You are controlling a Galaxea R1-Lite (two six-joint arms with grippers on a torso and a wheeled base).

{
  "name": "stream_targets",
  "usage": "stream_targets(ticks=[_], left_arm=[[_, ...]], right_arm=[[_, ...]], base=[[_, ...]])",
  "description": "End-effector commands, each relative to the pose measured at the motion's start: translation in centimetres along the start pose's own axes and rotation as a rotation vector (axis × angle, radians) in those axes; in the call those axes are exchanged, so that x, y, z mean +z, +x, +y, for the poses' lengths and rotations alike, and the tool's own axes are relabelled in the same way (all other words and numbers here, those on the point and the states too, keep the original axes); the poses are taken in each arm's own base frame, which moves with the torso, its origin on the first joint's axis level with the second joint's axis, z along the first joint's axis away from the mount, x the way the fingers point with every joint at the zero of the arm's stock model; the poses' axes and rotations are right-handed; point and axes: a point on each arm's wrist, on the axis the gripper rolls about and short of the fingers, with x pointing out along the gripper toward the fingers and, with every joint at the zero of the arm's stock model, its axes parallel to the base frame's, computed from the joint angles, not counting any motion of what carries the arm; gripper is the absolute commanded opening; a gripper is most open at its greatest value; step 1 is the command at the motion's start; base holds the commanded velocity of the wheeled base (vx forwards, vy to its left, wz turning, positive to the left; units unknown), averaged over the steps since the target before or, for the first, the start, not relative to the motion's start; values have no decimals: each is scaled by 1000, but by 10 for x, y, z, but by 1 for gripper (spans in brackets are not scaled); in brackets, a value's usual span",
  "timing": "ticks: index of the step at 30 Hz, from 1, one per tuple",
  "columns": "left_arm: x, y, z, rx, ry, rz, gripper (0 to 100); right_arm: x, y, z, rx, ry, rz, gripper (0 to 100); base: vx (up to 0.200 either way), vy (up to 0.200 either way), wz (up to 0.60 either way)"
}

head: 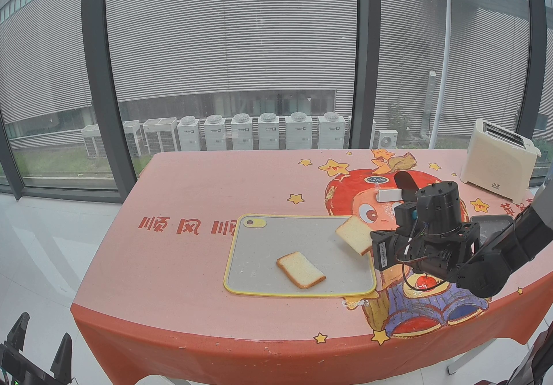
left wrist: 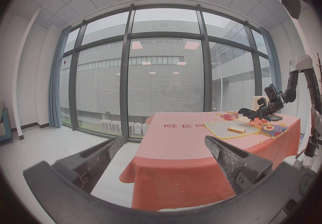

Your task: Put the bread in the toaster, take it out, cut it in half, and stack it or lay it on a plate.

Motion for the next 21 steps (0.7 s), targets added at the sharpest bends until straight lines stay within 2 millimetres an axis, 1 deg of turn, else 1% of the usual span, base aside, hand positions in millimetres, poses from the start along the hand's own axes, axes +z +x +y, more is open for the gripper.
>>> stream_targets(ticks=[1, 7, 16, 21], left_arm=[[-5, 1, 0, 2, 0, 19, 100], [-5, 1, 0, 1, 0, 19, 100], [-5, 1, 0, 1, 0, 19, 100], [-5, 1, 0, 1, 0, 19, 100]], right_arm=[[4, -8, 0, -1, 1, -21, 0], [5, -14, 0, -19, 2, -34, 0], [0, -15, 3, -27, -7, -19, 0], [1, -15, 3, -30, -8, -23, 0]], base=[[0, 0, 0], [0, 0, 0], [0, 0, 0], [0, 0, 0]])
